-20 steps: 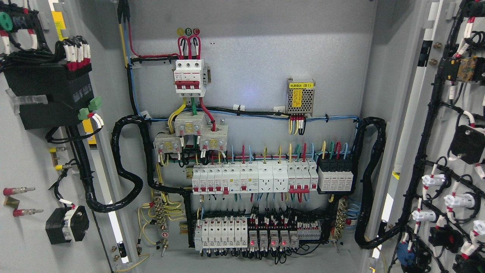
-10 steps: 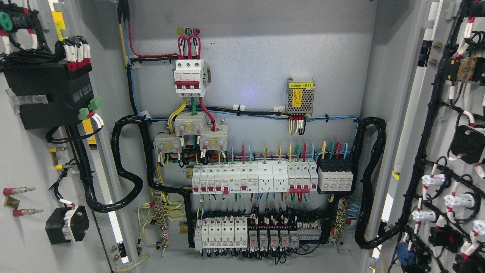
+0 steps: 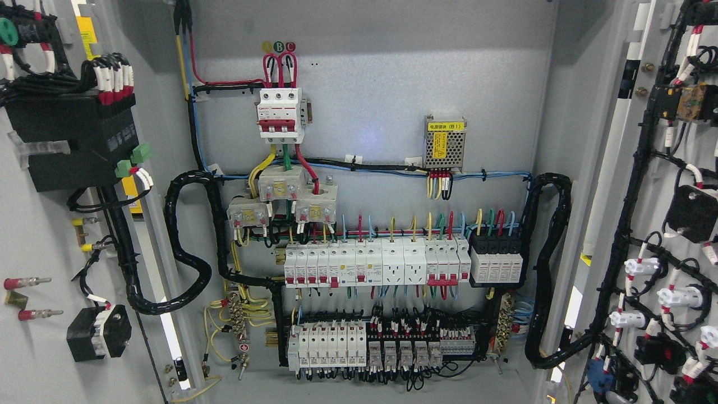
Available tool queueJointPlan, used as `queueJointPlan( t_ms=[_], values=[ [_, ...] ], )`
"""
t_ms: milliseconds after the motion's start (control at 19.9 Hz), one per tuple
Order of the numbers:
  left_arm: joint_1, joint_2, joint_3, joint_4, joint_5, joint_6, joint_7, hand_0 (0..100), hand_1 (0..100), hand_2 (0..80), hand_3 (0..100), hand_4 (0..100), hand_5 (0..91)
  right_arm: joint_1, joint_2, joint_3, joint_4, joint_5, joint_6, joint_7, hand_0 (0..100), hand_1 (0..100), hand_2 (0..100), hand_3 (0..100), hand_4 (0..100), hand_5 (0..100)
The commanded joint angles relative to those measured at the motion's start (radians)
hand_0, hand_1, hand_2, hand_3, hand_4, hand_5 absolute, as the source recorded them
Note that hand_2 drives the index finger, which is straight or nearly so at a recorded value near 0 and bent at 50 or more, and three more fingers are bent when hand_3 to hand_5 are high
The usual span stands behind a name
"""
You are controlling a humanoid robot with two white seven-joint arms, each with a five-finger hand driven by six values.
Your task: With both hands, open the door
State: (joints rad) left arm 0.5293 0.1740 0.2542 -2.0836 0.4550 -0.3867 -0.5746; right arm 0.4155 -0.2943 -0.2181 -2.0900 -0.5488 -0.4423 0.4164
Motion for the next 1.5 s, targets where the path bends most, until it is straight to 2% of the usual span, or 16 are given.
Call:
queueJointPlan(
  t_ms=[0,251,401,602,902,1203,1454],
  values=[
    [0.005,-0.002,0.122,-0.007,0.065,0.032,-0.016,0,0,8.0,21,13,0.0,-0.001,-0.005,-0.063,-0.001,-0.029,0.0,0.002,21,6,0,0,0,0],
    [0.003,-0.004,0.198,-0.001,0.135,0.109,-0.068,0,0,8.2,22,14,0.0,0.002,-0.002,-0.089,0.001,-0.048,0.004,0.002,21,6,0,0,0,0],
    [0.001,-0.005,0.258,0.0,0.168,0.138,-0.106,0,0,9.2,24,15,0.0,0.005,0.001,-0.11,0.001,-0.115,0.039,0.004,21,6,0,0,0,0],
    [-0.003,-0.005,0.327,0.01,0.208,0.178,-0.143,0,0,10.3,25,16,0.0,0.009,0.004,-0.127,0.005,-0.126,0.04,0.007,21,6,0,0,0,0],
    [-0.04,0.009,0.376,0.08,0.234,0.215,-0.162,0,0,12.8,27,18,0.0,0.022,0.027,-0.139,0.01,-0.132,0.039,0.005,21,7,0,0,0,0],
    [-0.121,0.091,0.413,0.238,0.246,0.279,-0.218,0,0,13.9,29,19,0.0,0.026,0.072,-0.179,0.022,-0.134,0.039,0.007,21,7,0,0,0,0],
    [-0.137,0.125,0.422,0.316,0.277,0.281,-0.26,0,0,15.0,30,21,0.0,0.025,0.073,-0.224,0.048,-0.166,0.04,0.005,21,6,0,0,0,0]
  ],
)
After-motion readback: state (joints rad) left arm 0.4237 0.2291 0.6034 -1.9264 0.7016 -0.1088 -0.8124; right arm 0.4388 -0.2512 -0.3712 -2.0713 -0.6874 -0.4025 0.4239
